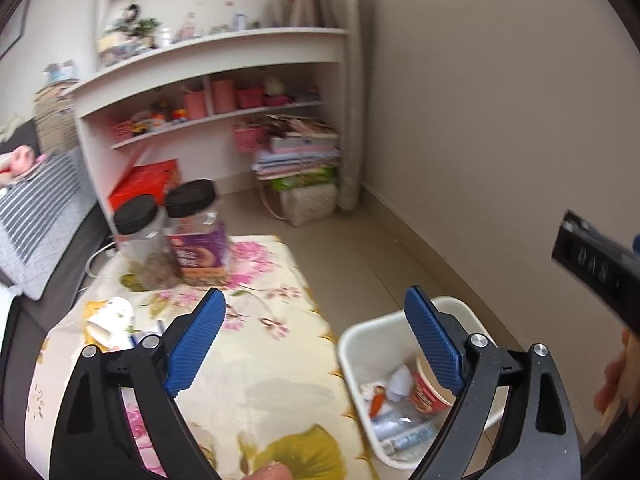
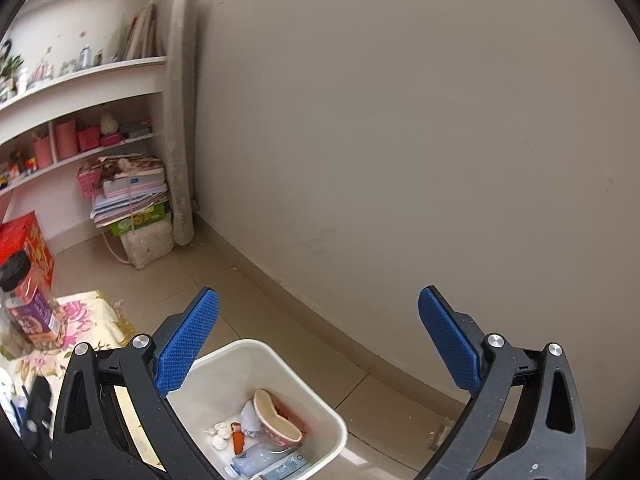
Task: Collect trash
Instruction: 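Move both tools back over the table, then grasp the foil-wrapped item with the left gripper and lift it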
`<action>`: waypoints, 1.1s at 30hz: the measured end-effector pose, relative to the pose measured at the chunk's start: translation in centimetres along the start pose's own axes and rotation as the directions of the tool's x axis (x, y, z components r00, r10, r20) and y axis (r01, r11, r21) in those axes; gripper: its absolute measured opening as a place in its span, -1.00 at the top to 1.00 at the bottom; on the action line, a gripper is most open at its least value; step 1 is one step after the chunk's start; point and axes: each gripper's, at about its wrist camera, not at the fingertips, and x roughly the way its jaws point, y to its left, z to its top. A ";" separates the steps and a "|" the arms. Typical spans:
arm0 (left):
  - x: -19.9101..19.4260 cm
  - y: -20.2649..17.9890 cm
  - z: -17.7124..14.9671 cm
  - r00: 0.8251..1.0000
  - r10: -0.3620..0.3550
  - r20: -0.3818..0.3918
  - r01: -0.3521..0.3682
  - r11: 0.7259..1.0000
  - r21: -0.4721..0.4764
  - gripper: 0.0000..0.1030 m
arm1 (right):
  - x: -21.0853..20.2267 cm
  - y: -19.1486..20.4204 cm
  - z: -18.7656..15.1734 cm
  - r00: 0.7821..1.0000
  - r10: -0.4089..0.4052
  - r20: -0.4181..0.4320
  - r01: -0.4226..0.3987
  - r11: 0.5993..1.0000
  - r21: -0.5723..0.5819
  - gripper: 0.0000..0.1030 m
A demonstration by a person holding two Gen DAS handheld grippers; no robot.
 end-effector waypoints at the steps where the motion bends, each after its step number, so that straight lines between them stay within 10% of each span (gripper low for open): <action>1: -0.1 0.6 0.1 1.000 0.017 0.007 -0.017 1.000 -0.012 -0.74 | -0.2 0.6 -0.1 1.000 0.001 0.006 -0.001 1.000 -0.009 -0.86; 13: 2.0 9.4 -1.3 0.982 0.176 -0.064 -0.182 0.978 -0.099 -0.74 | -1.9 9.7 -1.8 0.994 0.104 -0.025 -0.107 0.978 -0.178 -0.86; 21: 6.0 16.9 -3.3 0.929 0.303 -0.213 -0.329 0.939 -0.098 -0.75 | -2.3 15.7 -4.1 0.960 0.232 -0.157 -0.263 0.940 -0.219 -0.86; 30: 12.5 24.0 -5.6 0.898 0.142 -0.417 -0.251 0.943 -0.220 -0.71 | -2.2 20.5 -6.5 0.936 0.266 -0.229 -0.324 0.905 -0.277 -0.86; 33: 14.0 24.9 -6.7 0.879 0.060 -0.473 -0.204 0.944 -0.261 -0.31 | -1.9 21.2 -6.8 0.928 0.274 -0.252 -0.341 0.897 -0.282 -0.86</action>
